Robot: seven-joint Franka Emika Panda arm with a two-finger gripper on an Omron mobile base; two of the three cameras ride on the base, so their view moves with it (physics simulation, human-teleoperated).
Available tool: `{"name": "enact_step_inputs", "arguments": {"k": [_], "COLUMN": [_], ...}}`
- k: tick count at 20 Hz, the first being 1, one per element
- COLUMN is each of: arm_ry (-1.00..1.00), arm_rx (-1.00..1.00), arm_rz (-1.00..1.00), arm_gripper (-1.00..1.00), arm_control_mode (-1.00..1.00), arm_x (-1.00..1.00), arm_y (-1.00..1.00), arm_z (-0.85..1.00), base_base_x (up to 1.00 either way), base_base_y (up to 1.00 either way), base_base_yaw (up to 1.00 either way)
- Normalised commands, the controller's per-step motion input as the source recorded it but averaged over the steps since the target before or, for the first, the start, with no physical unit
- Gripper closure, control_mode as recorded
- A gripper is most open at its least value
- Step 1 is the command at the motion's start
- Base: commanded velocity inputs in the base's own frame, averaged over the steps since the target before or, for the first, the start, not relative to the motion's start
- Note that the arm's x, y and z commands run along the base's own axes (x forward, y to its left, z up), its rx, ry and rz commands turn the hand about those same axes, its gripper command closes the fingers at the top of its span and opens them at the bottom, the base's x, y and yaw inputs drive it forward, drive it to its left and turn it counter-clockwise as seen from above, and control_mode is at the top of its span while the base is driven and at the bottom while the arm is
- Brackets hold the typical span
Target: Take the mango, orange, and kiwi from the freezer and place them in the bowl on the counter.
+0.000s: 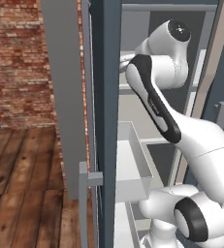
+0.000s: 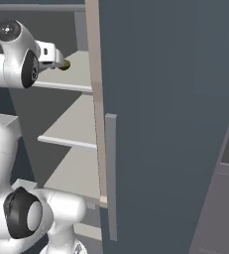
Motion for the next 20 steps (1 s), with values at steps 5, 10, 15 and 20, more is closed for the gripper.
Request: {"name": "enact_step_inputs", "arguments": {"k": [5,10,15,20], "arm_ry": [0.00,0.03,0.02,0.00], "arm_rx": [0.00,0.00,0.00,0.00], "arm_rz": [-0.03,0.00,0.00,0.00], "arm_gripper": [-1.00,-1.00,-1.00,-1.00], "arm_control_mode": [-1.00,-1.00,-1.00,-1.00], "arm_x": [0.43,0.36,0.22,0.21], "arm_y": [0.01,0.00,0.00,0.01], "arm_z": [-0.02,-0.04,-0.08,-0.08], "base_base_x": [0.00,0.00,0.00,0.00], "base_base_y": [0.00,0.00,0.00,0.00], "base_base_yaw": [0.00,0.00,0.00,0.00]}}
